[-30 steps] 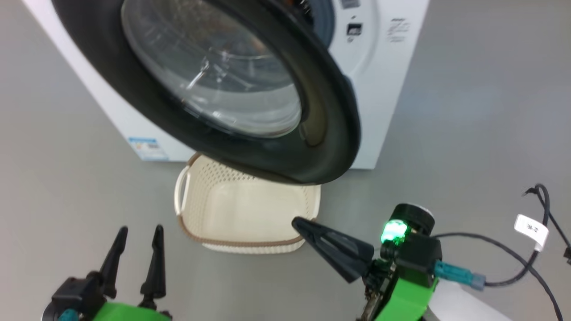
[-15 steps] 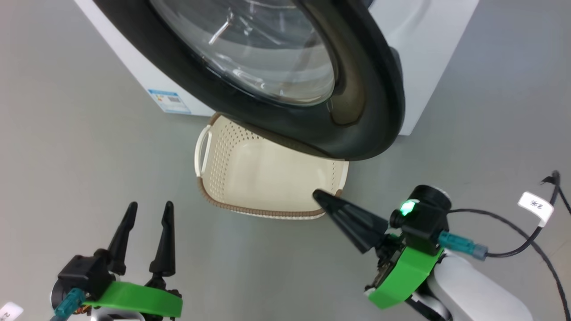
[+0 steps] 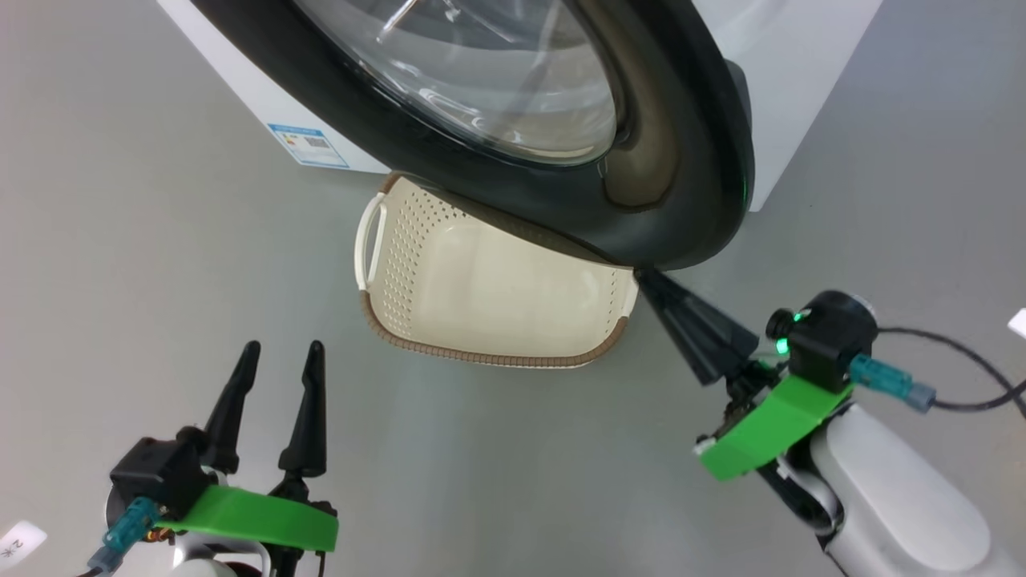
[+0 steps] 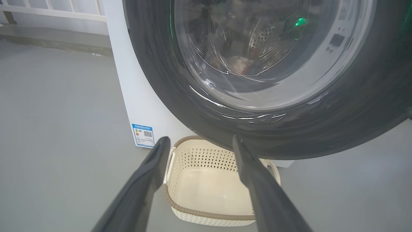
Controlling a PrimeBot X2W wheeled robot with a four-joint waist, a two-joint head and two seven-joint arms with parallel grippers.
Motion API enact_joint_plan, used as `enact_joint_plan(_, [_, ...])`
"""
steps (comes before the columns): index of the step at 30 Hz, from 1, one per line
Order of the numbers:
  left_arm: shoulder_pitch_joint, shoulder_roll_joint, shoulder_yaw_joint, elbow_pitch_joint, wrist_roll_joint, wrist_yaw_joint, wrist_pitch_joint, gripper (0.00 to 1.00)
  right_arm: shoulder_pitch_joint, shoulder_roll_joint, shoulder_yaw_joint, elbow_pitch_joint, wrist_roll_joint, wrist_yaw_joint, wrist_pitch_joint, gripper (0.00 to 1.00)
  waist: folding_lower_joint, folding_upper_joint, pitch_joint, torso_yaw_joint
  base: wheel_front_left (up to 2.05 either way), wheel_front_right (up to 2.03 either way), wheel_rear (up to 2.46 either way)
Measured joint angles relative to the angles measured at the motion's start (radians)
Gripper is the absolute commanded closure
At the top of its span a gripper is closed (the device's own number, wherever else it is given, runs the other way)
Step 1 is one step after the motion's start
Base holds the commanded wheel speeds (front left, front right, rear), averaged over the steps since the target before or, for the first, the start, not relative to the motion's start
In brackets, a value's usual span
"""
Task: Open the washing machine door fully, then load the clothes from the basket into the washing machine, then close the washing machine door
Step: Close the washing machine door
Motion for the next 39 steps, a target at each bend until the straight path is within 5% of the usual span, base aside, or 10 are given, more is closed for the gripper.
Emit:
enact_joint_plan(16, [-0.022, -0.001, -0.012, 0.005, -0.023, -0.008, 0.0, 0.0, -0.124, 0.069, -0.168, 0.109, -0.025, 0.0, 0.0, 1.0, 0.0, 0.0, 0.043, 0.014, 0.0, 0.0, 0.0])
enact_joint_plan(39, [-0.066, -0.005, -0.047, 0.009, -0.039, -0.012, 0.0, 0.0, -0.479, 0.083, -0.32, 0.276, -0.03, 0.0, 0.0, 1.0, 0.0, 0.0, 0.137, 0.02, 0.0, 0.0, 0.0])
